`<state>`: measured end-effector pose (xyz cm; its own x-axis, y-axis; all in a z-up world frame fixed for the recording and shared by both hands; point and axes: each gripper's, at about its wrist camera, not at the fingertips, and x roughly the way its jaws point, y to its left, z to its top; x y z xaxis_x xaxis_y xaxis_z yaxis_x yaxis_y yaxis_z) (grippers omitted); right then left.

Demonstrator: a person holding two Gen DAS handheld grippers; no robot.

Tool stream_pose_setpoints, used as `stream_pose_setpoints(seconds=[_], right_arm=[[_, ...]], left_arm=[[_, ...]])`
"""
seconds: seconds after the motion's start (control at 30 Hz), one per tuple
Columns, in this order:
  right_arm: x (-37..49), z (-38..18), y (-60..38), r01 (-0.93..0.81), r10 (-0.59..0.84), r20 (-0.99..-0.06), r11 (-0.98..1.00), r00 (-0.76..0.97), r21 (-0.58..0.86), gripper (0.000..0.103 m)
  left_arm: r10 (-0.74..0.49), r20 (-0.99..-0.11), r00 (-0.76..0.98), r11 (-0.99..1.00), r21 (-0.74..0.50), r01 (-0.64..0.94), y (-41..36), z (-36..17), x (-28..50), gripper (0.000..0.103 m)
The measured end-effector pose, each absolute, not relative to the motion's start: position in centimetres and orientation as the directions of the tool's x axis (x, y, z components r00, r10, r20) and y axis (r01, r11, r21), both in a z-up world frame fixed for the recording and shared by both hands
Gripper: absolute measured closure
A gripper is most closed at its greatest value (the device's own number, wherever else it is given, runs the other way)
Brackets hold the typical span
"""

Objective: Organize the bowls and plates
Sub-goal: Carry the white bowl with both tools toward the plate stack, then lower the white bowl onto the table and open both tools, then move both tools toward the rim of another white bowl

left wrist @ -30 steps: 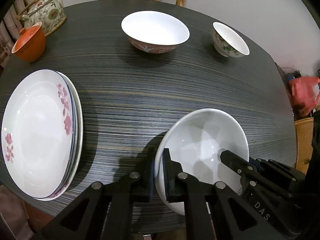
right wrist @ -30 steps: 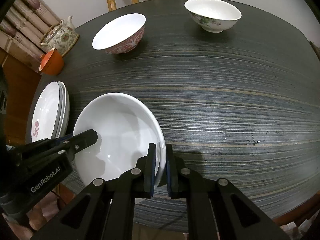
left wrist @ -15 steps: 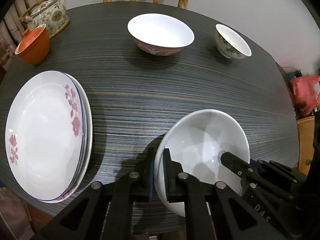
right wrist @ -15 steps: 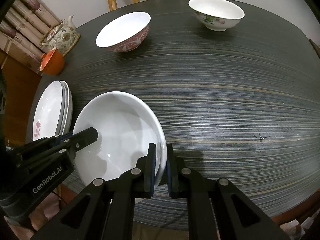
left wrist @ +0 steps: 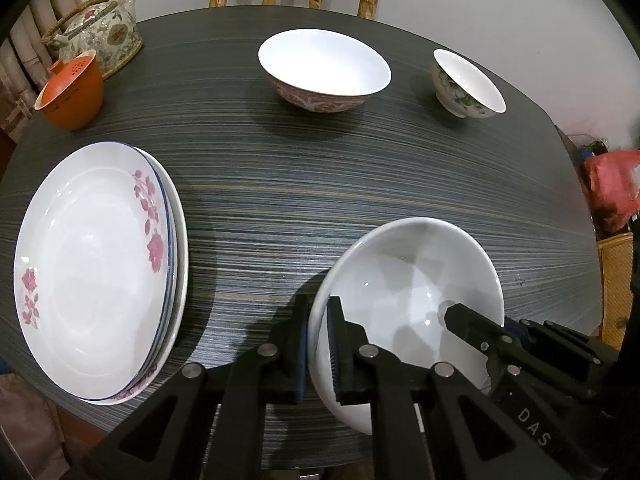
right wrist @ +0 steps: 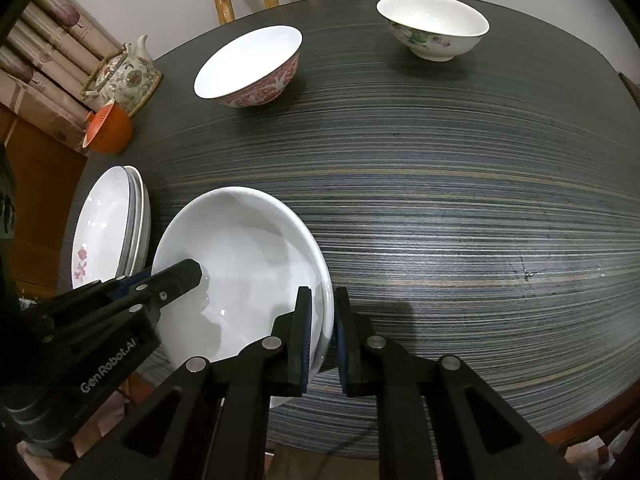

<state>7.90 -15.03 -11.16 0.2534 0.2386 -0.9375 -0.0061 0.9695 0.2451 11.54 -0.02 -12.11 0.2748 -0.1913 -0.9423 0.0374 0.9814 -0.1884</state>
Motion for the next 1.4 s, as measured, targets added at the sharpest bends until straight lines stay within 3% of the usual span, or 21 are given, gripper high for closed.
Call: stream_pose_setpoints(seconds=[0.3,0.47,1.4], right_arm=[[7.7,-11.0,-15.0,-0.019,0.240,-0.935,0.970,0.261,0.244,0.091],[7.5,-10.9,-14.9,-0.027,0.247,-0.933,0.968,0.262,0.249,0.078],[9.0,-8.7,-17.3,-0.040,0.241,-0.920,0.970,0.308,0.241,0.077]], left_arm=[[-0.182,-0.942,0.281,0.983,-0.178,0.039,0.1,-12.0,11.4,0.093],[-0.172,-0.939,0.297,0.985,-0.165,0.050,0.0,-11.5,11.4,0.089],[-0.134,-0.923,0.361,0.991,-0.114,0.074,0.6,-7.5,12.4,0.082]])
